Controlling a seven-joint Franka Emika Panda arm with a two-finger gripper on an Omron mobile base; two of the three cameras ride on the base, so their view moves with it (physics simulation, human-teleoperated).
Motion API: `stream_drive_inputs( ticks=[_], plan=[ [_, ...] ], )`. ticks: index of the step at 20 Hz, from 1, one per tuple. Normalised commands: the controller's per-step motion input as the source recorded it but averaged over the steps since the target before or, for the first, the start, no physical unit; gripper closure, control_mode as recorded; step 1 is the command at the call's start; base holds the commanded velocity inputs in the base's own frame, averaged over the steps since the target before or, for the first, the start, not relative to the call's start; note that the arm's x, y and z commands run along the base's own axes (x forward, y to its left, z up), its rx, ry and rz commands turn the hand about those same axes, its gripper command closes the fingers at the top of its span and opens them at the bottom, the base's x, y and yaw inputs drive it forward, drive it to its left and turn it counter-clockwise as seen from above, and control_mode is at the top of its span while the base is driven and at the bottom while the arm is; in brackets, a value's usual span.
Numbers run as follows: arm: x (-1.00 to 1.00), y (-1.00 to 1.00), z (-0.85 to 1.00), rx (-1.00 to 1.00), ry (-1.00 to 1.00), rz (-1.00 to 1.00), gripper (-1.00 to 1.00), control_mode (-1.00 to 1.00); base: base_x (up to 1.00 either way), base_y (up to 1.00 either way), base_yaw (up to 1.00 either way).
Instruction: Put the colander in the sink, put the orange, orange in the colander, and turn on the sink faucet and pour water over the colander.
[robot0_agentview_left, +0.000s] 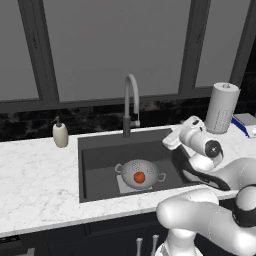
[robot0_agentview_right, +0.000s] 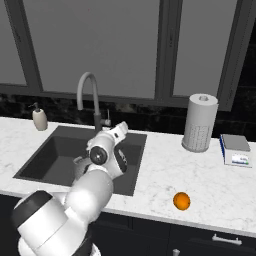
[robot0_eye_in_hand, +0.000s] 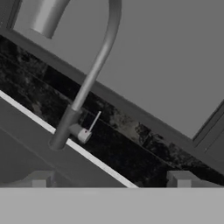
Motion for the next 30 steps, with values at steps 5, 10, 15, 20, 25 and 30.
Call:
stream_drive_inputs(
  ticks=[5,10,15,20,25,30],
  plan=[
    [-0.07,-0.09,1.0,-0.03,0.24,-0.07,-1.0,-1.0,0.0,0.0,0.0],
    [-0.23,-0.35,0.67,0.09,0.15,0.0,-1.0,-1.0,0.0,0.0,0.0],
    [-0.25,-0.43,0.6,0.27,0.16,0.0,-1.0,-1.0,0.0,0.0,0.0],
    [-0.14,-0.01,0.52,-0.02,0.36,0.0,-1.0,-1.0,0.0,0.0,0.0],
    [-0.54,-0.06,-0.03,-0.2,0.27,-0.14,-1.0,-1.0,0.0,0.0,0.0],
    [-0.68,-0.34,-0.34,-0.07,0.2,-0.25,-1.0,-1.0,0.0,0.0,0.0]
  ],
)
